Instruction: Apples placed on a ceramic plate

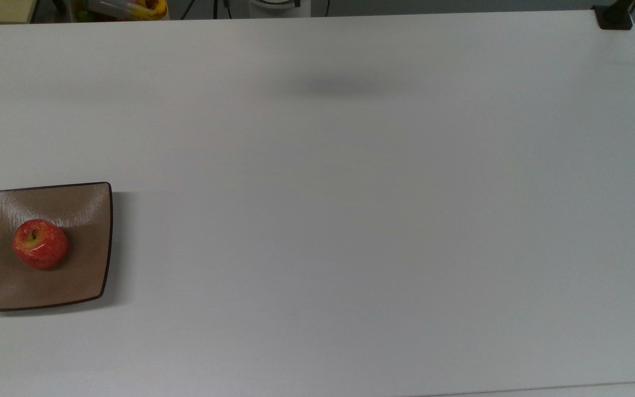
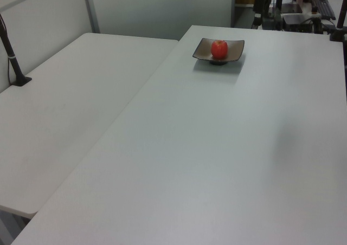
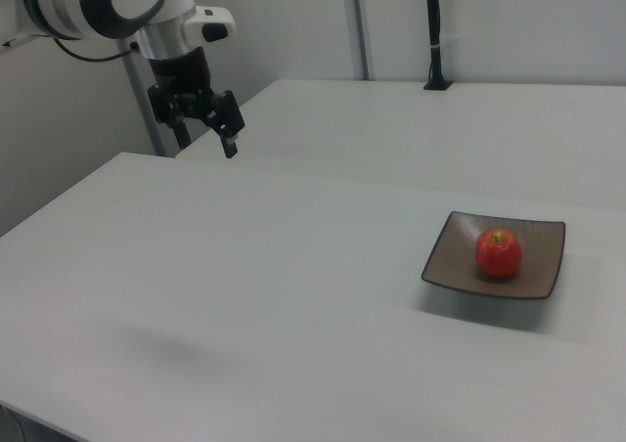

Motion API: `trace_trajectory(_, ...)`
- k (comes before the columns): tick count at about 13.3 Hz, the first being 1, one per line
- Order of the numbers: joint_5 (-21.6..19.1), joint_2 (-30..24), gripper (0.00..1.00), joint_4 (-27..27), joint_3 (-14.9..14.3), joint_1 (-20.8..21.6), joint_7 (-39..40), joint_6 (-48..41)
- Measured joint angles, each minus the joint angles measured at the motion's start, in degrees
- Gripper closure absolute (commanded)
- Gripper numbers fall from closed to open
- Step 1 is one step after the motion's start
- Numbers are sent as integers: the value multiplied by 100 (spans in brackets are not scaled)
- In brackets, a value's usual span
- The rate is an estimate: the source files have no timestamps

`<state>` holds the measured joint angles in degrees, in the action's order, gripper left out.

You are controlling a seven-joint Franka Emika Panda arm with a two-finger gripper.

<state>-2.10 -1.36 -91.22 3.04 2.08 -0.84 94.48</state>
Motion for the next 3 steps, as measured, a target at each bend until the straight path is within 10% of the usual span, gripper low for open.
trace_trajectory(3,0,3,0,-8,-86,-32,311,69)
